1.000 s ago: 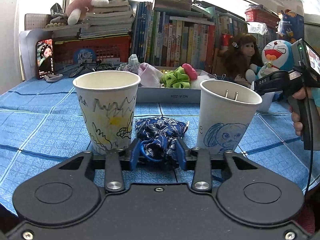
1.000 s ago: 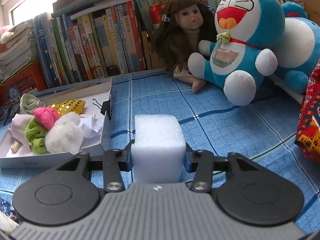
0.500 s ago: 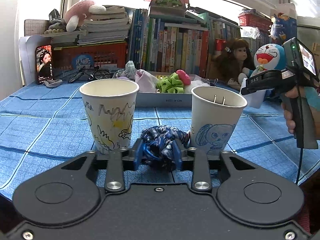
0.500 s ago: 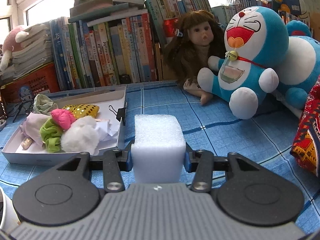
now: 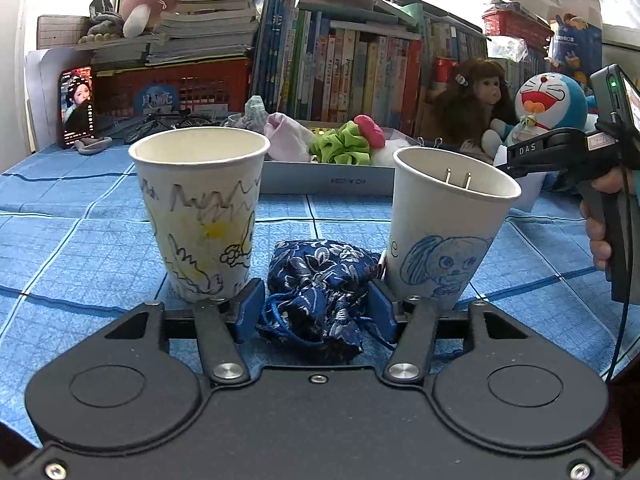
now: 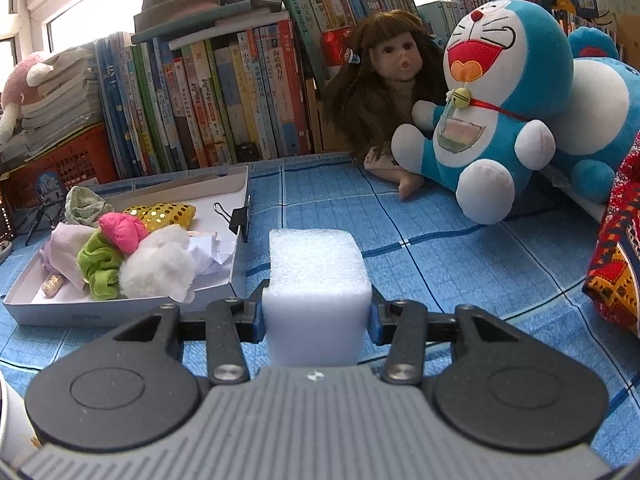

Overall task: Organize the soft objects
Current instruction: 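Lift the pouch and foam block with both grippers and carry them over the tray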

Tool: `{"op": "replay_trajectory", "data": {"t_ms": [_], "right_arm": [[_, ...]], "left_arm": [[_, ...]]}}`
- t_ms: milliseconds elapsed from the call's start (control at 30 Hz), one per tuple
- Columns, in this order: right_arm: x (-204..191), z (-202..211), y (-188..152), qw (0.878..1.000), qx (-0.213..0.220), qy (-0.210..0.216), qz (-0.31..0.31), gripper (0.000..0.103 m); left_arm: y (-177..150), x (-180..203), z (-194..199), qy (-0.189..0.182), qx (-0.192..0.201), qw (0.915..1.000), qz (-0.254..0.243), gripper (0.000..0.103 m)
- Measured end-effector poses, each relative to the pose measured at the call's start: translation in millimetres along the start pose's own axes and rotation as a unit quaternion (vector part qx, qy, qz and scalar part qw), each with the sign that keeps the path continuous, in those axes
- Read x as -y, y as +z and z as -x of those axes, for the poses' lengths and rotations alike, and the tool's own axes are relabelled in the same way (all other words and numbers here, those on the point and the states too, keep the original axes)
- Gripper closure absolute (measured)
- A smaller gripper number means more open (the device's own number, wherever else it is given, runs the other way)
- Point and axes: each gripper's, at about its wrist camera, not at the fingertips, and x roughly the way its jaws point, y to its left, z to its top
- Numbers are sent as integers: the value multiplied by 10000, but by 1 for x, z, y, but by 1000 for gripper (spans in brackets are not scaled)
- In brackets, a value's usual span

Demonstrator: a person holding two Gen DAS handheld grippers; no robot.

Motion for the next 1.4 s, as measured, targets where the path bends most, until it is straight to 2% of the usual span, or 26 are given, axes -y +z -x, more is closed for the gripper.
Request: {"op": "replay_trajectory", "data": {"t_ms": [200, 333, 500, 900, 1100, 1400], "right_arm": [[1, -6, -3, 9999, -96, 20, -23, 52], [0, -6, -5, 9999, -100, 41, 4, 52], [-4, 2, -5, 9999, -28, 154, 10, 52], [-22, 22, 2, 9987, 191, 457, 82, 52], [-33, 34, 5, 9975, 291, 628, 128, 52], [-47, 45, 6, 9963, 355, 744, 250, 52]], "left_arm": [[0, 1, -10, 6, 2, 10000, 2, 44], [-1, 1, -8, 34, 48, 10000, 29, 56], [2, -1, 2, 18, 89, 9999, 81, 60], [33, -3, 54, -22, 714, 9974, -65, 61], [51, -9, 61, -177, 558, 9983, 5, 61], [47, -13, 65, -316, 441, 9985, 66, 61]]}}
